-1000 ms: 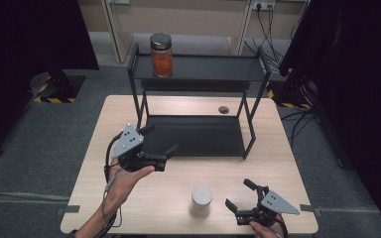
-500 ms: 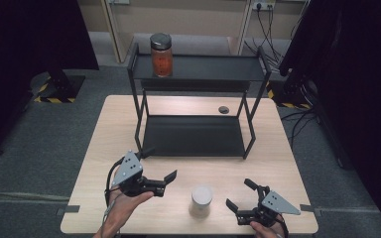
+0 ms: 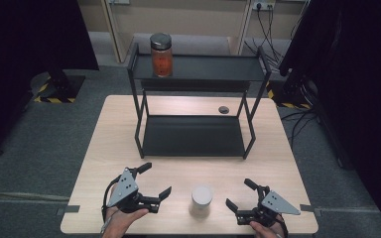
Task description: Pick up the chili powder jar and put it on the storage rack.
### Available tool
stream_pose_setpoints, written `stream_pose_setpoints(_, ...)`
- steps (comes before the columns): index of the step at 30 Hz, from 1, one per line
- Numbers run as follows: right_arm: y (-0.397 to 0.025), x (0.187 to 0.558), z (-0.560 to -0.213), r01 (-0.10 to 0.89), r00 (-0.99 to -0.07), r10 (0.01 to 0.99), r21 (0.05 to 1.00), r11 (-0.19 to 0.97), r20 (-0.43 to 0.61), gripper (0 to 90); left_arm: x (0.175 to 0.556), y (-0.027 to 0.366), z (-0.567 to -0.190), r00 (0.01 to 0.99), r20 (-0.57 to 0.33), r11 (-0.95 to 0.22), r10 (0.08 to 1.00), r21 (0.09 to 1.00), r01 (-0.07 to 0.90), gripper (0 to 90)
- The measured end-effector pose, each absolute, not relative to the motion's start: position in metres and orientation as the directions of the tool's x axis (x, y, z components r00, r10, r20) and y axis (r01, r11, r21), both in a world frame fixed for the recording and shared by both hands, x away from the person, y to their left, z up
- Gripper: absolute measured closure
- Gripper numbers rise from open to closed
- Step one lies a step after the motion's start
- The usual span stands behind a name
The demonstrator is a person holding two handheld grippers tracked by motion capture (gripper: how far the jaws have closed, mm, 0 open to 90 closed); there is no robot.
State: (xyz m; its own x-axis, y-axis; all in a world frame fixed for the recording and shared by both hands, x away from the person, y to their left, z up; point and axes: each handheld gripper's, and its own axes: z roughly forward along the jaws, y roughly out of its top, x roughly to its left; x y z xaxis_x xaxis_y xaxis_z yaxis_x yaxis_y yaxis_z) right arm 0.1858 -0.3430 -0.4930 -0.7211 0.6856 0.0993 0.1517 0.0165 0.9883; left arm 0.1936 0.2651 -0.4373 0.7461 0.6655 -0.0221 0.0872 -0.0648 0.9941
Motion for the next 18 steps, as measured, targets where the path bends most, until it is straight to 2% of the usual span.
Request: stream_pose_setpoints(18, -0.343, 0.185, -0.493, 0.144, -0.723, 0.685, 0.989, 0.013, 0.096, 1.0, 0.178, 0.266, -0.482, 0.753, -0.062, -0.031, 0.655, 0.994, 0.109, 2.8)
